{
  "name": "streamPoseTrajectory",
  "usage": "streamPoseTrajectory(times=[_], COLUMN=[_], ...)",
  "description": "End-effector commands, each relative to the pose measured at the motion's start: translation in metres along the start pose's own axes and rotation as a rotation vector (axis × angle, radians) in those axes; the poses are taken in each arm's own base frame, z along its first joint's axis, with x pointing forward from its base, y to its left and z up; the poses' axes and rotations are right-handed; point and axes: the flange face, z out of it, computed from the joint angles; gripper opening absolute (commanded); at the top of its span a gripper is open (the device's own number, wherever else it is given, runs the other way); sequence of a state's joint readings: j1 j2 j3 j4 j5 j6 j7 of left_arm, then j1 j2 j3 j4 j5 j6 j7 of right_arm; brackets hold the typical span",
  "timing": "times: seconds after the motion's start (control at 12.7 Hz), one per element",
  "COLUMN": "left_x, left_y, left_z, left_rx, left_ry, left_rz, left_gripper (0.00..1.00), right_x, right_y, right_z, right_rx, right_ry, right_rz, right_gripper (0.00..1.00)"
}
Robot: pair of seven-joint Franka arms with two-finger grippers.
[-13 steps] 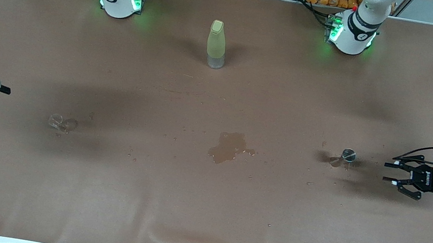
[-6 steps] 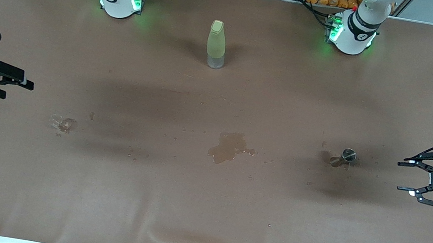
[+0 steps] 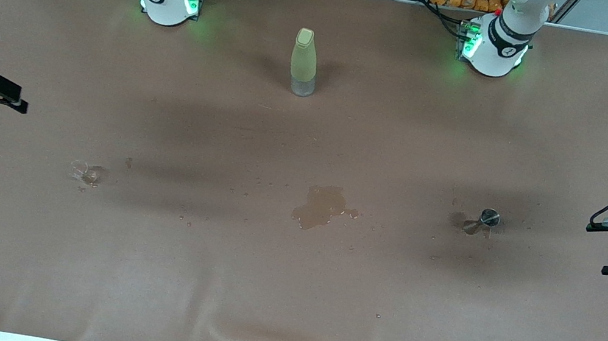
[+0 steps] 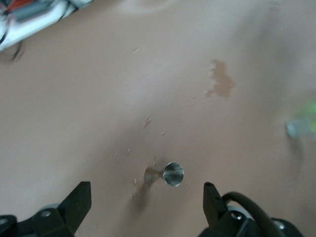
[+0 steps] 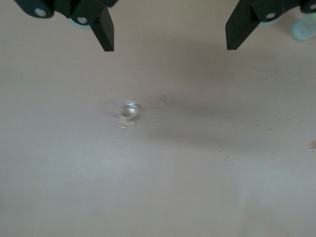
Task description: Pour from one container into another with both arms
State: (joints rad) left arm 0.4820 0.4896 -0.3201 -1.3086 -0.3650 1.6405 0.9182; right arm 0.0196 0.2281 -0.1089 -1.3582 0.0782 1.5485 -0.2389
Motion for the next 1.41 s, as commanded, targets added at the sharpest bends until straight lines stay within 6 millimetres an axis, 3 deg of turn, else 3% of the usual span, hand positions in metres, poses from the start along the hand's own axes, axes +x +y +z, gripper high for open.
streamPoseTrajectory(times=[0.0, 0.24, 0.31, 0.39, 0.55, 0.71, 0.86, 1.1, 1.33], left_x=[0.027, 0.049, 0.053, 0.063, 0.082, 0.085, 0.082, 0.07, 0.062], left_y=[0.028, 0.052, 0.058, 0.071, 0.097, 0.108, 0.124, 0.125, 0.133], left_z=[-0.002, 0.003, 0.006, 0.008, 0.016, 0.008, -0.018, -0.016, -0.024], left_rx=[0.153, 0.243, 0.276, 0.314, 0.381, 0.432, 0.465, 0.482, 0.483], left_ry=[-0.056, -0.066, -0.07, -0.071, -0.067, -0.032, 0.028, -0.062, -0.086], left_rz=[-0.227, -0.506, -0.595, -0.655, -0.758, -0.887, -1.021, -0.877, -0.861], left_gripper=[1.0, 1.0, 1.0, 1.0, 1.0, 1.0, 1.0, 1.0, 1.0], right_x=[-0.021, -0.04, -0.044, -0.051, -0.068, -0.075, -0.079, -0.08, -0.079], right_y=[0.008, 0.007, 0.016, 0.023, 0.017, 0.014, 0.018, 0.017, 0.021], right_z=[-0.004, -0.001, 0.0, 0.001, -0.002, -0.004, -0.005, -0.009, -0.007], right_rx=[-0.094, -0.058, -0.05, -0.03, 0.018, 0.027, 0.037, 0.02, -0.013], right_ry=[0.07, 0.102, 0.093, 0.075, 0.066, 0.03, -0.025, -0.025, -0.031], right_rz=[0.026, 0.185, 0.211, 0.228, 0.24, 0.237, 0.239, 0.226, 0.205], right_gripper=[1.0, 1.0, 1.0, 1.0, 1.0, 1.0, 1.0, 1.0, 1.0])
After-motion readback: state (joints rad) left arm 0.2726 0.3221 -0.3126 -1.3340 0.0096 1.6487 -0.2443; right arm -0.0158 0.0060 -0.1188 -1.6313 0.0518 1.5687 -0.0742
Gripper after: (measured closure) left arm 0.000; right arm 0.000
